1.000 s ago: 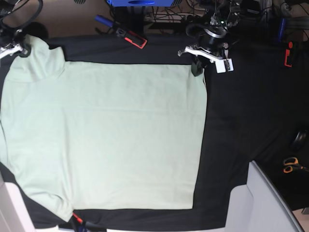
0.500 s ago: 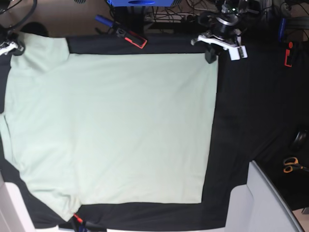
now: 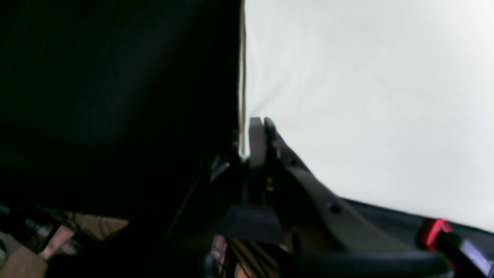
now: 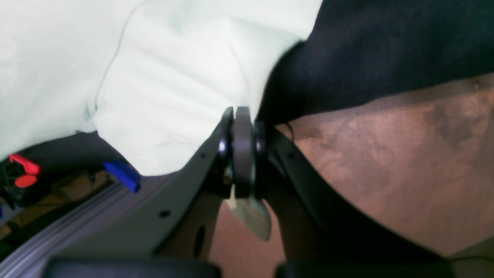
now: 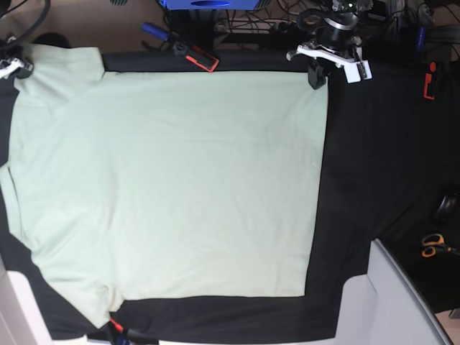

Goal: Fold the T-shirt properly
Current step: 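Lift the gripped shirt edge and drag it toward the robot base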

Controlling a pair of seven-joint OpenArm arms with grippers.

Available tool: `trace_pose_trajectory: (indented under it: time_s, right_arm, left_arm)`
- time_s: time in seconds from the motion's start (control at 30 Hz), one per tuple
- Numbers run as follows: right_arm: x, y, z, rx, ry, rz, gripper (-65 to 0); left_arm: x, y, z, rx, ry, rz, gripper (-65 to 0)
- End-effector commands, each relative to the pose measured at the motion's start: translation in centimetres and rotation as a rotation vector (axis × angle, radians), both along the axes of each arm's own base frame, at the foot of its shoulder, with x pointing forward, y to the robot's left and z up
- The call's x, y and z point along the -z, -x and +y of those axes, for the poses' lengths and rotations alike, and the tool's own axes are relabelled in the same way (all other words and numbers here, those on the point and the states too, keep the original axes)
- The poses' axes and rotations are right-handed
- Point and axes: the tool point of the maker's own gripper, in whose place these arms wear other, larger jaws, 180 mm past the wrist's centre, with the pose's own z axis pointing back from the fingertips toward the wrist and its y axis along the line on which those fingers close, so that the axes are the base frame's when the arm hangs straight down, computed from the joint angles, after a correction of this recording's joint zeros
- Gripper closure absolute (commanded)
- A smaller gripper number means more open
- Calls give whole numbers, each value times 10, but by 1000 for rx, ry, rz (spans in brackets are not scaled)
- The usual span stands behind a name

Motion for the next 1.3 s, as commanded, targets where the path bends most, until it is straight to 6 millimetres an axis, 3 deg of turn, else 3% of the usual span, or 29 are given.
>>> trace_pose_trajectory:
  time_s: [0.0,0.2,0.3,0.6,0.83,1.13,1.27]
  right_arm:
    - [-11,-7,-11,-15,38,-24,-1]
    - [-22,-21,-13,-34,61,-43,-1]
    - [-25,-31,-13,-37,61,-62,-1]
    - [-30,-66,-1,-130,61,-99,-1]
    - [-33,-73,-2,-132,65,-112,-1]
    - [-46,-82,-19,-131,104,-136,-1]
    - [-49,-86,-20,-131,109,-147,-1]
  left_arm:
    - [-10,-5,4,-11,-9,-38,0]
    - [-20,-16,0,-3,-7,-74,0]
    - [-20,-19,8,-39,-37,-65,0]
    - [-22,-33,13,-63,-50,-84,0]
    - [-22,-34,12,-61,-49,-84,0]
    - [-17,-31,-24,17,1,-71,0]
    - [-18,-32,-25,12,-5,-68,0]
